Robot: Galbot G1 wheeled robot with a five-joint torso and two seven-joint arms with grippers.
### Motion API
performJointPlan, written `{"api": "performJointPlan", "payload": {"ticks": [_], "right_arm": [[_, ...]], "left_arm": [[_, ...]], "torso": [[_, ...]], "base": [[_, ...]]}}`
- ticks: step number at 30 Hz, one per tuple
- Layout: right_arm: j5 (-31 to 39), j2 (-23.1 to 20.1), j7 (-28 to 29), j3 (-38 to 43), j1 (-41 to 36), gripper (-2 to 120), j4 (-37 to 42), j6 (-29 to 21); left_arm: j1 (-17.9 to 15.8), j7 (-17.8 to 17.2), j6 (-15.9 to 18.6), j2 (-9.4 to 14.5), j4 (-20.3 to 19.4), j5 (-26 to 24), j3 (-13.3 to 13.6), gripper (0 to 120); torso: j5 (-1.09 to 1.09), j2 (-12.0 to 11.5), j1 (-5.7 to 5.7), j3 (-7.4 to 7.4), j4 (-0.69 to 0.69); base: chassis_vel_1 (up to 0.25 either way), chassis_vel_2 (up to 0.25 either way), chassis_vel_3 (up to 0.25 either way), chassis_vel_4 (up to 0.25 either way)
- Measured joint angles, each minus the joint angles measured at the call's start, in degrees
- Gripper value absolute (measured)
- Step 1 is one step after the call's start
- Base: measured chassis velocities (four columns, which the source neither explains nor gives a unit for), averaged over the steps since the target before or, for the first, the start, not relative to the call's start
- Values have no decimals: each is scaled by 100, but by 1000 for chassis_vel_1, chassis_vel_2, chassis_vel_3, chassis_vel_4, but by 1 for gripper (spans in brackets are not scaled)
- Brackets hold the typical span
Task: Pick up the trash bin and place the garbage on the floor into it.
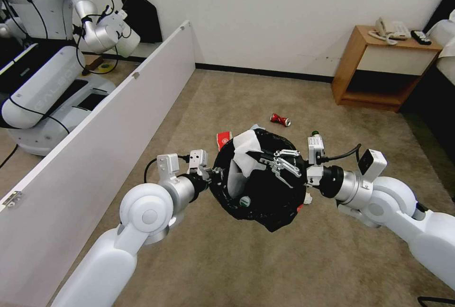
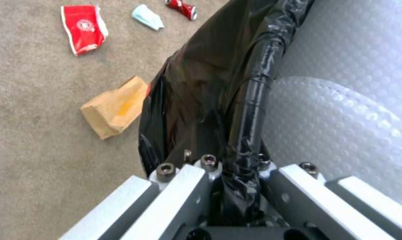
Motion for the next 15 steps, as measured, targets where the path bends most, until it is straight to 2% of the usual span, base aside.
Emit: {"api": "performJointPlan", "payload": {"ticks": [15], "right_arm": [[-221,-30,-54,74,-71,0,4,9]], "left_arm": [[142,-19,0,-55,-97,72,-50,0]], "torso": [[0,0,0,0,0]], "base": [[0,0,0,0]]}}
